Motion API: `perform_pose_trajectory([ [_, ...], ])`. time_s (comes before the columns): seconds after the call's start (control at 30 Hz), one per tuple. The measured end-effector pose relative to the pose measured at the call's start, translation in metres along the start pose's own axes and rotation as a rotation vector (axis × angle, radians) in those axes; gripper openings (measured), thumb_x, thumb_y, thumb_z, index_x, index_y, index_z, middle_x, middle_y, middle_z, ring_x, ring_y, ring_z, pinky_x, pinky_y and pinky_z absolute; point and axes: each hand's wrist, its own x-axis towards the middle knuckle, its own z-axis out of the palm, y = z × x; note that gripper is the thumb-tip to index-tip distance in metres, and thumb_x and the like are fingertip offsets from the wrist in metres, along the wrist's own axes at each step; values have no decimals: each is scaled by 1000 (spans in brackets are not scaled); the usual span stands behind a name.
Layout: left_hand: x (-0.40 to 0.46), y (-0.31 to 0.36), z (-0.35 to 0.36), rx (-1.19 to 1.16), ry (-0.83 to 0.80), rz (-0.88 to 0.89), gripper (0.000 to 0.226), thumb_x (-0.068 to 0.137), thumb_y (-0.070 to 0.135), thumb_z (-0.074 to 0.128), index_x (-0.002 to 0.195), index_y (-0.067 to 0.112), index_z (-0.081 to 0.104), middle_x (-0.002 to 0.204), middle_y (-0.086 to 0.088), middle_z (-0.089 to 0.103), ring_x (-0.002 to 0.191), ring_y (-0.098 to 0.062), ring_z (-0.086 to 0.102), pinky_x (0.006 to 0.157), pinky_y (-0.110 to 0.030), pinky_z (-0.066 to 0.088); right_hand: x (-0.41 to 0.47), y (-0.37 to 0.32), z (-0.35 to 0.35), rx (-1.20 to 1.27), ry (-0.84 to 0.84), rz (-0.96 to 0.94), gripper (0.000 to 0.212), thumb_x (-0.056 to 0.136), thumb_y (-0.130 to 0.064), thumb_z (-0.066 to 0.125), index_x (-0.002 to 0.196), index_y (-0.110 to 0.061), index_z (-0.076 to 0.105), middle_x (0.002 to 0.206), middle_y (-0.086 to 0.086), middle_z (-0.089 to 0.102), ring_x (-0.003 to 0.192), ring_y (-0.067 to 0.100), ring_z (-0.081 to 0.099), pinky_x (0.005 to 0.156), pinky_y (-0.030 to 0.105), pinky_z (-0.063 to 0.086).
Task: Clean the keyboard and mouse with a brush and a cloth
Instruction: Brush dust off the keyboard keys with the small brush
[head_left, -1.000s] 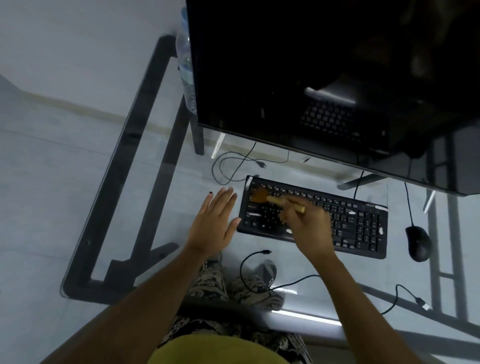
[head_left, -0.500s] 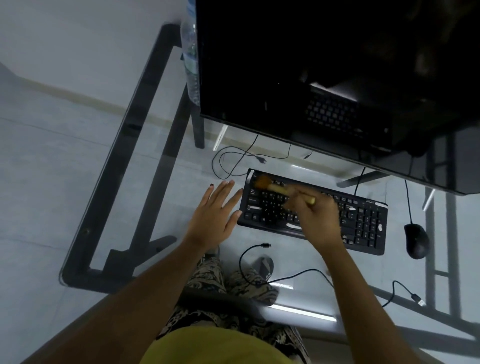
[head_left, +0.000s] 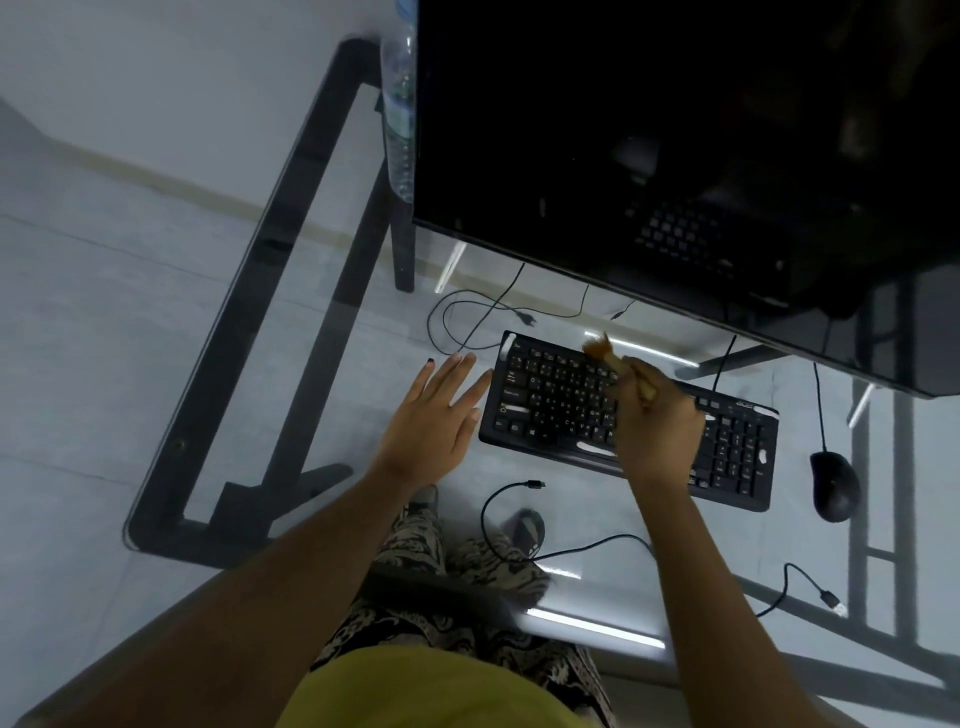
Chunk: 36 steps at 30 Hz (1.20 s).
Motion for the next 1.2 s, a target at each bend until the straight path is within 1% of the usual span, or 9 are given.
perform_pose_trajectory([
  [0.07, 0, 0, 0, 3, -2, 6, 50, 99, 25, 30, 148, 14, 35, 154, -11, 32, 146, -25, 22, 119, -46, 19, -6, -8, 3, -7, -70, -111, 24, 97, -26, 54, 112, -16, 71, 62, 0, 67, 39, 2, 49, 39, 10, 36],
  [0.2, -2, -1, -1, -13, 2, -29, 53, 97, 20, 28, 148, 5, 31, 153, -14, 33, 145, -26, 24, 119, -44, 19, -34, -33, 5, 159, -372, -298, 21, 95, -25, 58, 112, -23, 70, 67, -2, 71, 41, 6, 55, 38, 23, 46],
  [0.37, -3, 1, -3, -70, 20, -57, 57, 91, 16, 28, 145, -1, 35, 149, -17, 39, 142, -27, 31, 119, -41, 21, -31, -36, 6, 104, -138, -219, 20, 96, -21, 57, 111, -18, 70, 59, 2, 67, 37, 10, 53, 35, 24, 44],
  [0.5, -3, 2, -4, -102, 51, -91, 59, 88, 14, 29, 145, -2, 34, 149, -19, 39, 142, -29, 31, 117, -40, 21, -49, -50, 13, 130, -402, -312, 23, 94, -29, 56, 107, -20, 72, 67, 0, 71, 49, 10, 63, 45, 28, 53],
  [0.67, -4, 4, -8, -132, 98, -157, 59, 88, 13, 29, 146, -1, 32, 150, -19, 37, 141, -30, 31, 116, -41, 26, -44, -48, 15, 71, -244, -294, 23, 95, -30, 54, 106, -21, 73, 57, -7, 64, 40, -2, 47, 42, 12, 38],
  [0.77, -4, 4, -9, -150, 87, -186, 63, 86, 15, 26, 147, 0, 29, 150, -19, 36, 142, -30, 30, 115, -42, 27, -58, -53, 16, 88, -455, -318, 32, 89, -38, 46, 97, -25, 74, 63, -7, 69, 46, 5, 58, 46, 26, 51],
  [0.87, -4, 3, -9, -166, 77, -197, 63, 87, 17, 26, 147, 1, 27, 151, -18, 35, 142, -30, 30, 115, -44, 30, -64, -51, 14, 97, -330, -303, 34, 89, -37, 45, 97, -22, 75, 61, -5, 67, 46, 8, 58, 45, 27, 51],
  [1.0, -3, 4, -10, -170, 60, -190, 59, 90, 16, 28, 146, 0, 30, 149, -20, 38, 141, -31, 32, 113, -46, 34, -77, -47, 12, -10, -465, -303, 36, 86, -40, 42, 93, -25, 74, 63, -3, 68, 48, 17, 59, 48, 28, 50],
  [1.2, -2, 3, -7, -82, 51, -145, 57, 99, 35, 35, 145, 1, 34, 148, -18, 40, 140, -28, 35, 116, -41, 28, -73, -29, -7, 30, -233, -256, 26, 86, -27, 51, 90, -18, 75, 56, -6, 64, 38, 4, 45, 40, 15, 38],
])
